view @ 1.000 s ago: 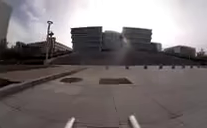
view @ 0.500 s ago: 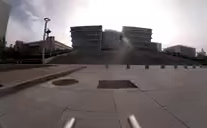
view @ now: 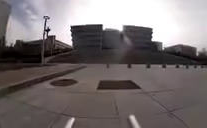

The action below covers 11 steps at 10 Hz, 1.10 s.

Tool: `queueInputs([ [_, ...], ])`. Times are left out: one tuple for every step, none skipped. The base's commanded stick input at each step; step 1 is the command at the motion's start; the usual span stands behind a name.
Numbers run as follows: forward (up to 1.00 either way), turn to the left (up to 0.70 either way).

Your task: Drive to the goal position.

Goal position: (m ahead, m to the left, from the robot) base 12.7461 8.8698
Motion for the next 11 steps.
queueInputs([
  [1.00,0.27],
  [1.00,0.27],
  [1.00,0.26],
  [1.00,0.09],
  [1.00,0.00],
  [1.00,0.00],
  [1.00,0.00],
  [1.00,0.00],
  [1.00,0.00],
  [1.00,0.00],
  [1.00,0.00],
])
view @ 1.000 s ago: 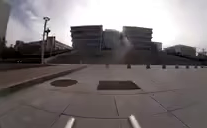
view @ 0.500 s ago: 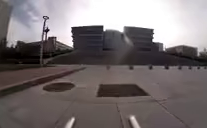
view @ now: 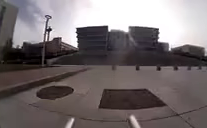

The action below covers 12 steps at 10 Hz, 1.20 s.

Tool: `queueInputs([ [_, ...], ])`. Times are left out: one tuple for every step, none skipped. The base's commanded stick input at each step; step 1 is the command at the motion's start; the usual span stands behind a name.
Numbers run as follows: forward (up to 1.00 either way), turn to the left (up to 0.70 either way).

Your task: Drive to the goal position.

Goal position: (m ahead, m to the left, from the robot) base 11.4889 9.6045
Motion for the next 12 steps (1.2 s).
queueInputs([
  [1.00,0.00],
  [1.00,0.00],
  [1.00,0.00],
  [1.00,0.00],
  [1.00,0.00],
  [1.00,0.00],
  [1.00,0.00],
  [1.00,0.00],
  [1.00,0.00],
  [1.00,0.00],
  [1.00,0.00],
  [1.00,0.00],
])
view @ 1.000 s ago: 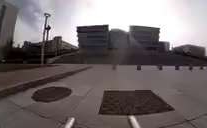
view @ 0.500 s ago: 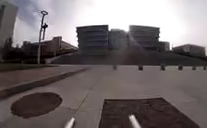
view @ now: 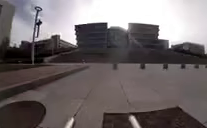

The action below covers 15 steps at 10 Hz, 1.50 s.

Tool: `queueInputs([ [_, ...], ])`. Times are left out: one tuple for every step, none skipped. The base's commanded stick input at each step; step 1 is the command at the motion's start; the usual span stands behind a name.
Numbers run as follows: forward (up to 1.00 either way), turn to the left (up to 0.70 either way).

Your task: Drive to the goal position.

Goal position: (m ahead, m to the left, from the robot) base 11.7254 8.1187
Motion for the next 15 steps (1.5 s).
queueInputs([
  [1.00,0.00],
  [1.00,0.00],
  [1.00,0.00],
  [1.00,0.00],
  [1.00,0.00],
  [1.00,0.00],
  [1.00,0.00],
  [1.00,0.00],
  [1.00,0.00],
  [1.00,0.00],
  [1.00,0.00],
  [1.00,0.00],
  [1.00,0.00],
  [1.00,0.00],
  [1.00,0.00],
])
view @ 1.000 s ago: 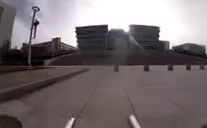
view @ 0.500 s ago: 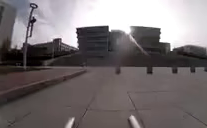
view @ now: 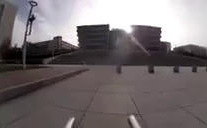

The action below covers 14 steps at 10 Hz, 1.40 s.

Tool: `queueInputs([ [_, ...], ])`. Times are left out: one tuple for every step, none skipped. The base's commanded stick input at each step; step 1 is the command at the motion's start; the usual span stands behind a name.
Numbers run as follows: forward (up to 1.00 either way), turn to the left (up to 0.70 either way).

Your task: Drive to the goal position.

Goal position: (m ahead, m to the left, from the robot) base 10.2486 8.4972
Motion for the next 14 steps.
queueInputs([
  [1.00,0.00],
  [1.00,0.00],
  [1.00,0.00],
  [1.00,0.00],
  [1.00,0.00],
  [1.00,0.00],
  [1.00,0.00],
  [1.00,0.00],
  [1.00,0.00],
  [1.00,0.00],
  [1.00,0.00],
  [1.00,0.00],
  [1.00,0.00],
  [1.00,0.00],
])
